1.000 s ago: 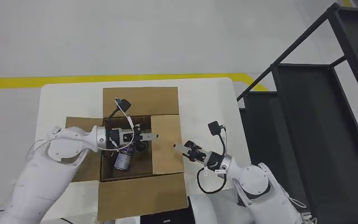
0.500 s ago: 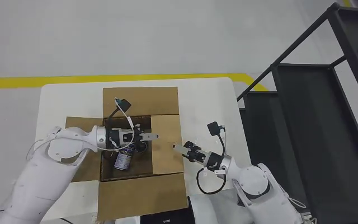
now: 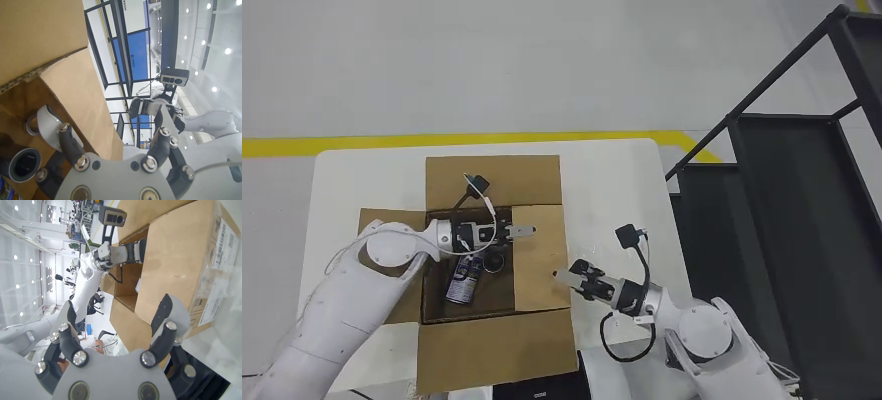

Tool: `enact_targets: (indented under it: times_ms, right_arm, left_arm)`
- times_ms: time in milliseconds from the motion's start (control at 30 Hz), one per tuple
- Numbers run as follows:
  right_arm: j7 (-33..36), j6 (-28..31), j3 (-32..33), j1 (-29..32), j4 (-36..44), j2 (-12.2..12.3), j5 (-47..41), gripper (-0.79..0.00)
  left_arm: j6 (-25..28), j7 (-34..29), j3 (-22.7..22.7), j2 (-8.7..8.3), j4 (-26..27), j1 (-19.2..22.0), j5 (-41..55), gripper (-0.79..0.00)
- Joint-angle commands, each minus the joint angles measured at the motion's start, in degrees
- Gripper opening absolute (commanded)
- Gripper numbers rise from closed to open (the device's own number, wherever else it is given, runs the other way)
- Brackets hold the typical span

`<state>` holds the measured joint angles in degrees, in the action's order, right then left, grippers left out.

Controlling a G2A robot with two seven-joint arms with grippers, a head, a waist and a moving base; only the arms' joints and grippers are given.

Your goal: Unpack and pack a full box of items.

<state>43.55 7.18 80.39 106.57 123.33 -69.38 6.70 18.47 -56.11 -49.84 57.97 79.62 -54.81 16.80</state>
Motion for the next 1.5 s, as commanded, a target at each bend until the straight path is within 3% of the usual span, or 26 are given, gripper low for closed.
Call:
enact_targets:
  times_ms: [0,233,367,500,867,1133,1300,1467]
  right_arm:
    - [3.2,1.7,0.9,1.3,1.4,0.4,-1.4,0.0]
    - [13.8,7.7,3.6,4.1,3.5,1.6,-8.1,0.0]
    - [20.1,8.9,3.0,3.5,3.7,2.3,-9.6,0.0]
    - [21.9,8.2,1.5,2.5,3.6,2.6,-9.0,0.0]
    - [17.2,2.6,-4.6,-1.1,3.1,3.0,-2.9,0.0]
    - [5.4,-0.8,-0.8,3.1,5.3,3.4,-0.6,0.0]
    - [1.3,-1.7,1.5,5.1,5.9,3.6,-1.0,0.0]
    - [-2.8,-2.9,3.7,7.0,6.2,3.8,-0.8,0.0]
  left_arm:
    - [0.7,-0.9,1.6,0.91,-1.9,1.8,1.8,0.0]
    - [5.4,-3.6,3.7,2.82,-2.2,5.0,7.1,0.0]
    - [7.6,-5.0,5.1,3.76,-0.8,6.5,7.1,0.0]
    - [8.0,-5.2,7.4,4.96,-0.4,7.9,7.1,0.0]
    - [10.1,-5.6,13.2,9.35,-5.1,13.7,9.6,0.0]
    - [11.7,-8.0,15.7,11.66,-10.0,15.5,10.7,0.0]
    - [12.6,-8.4,13.7,11.02,-10.2,14.4,9.3,0.0]
    - [11.9,-9.8,8.3,8.41,-5.8,10.5,7.1,0.0]
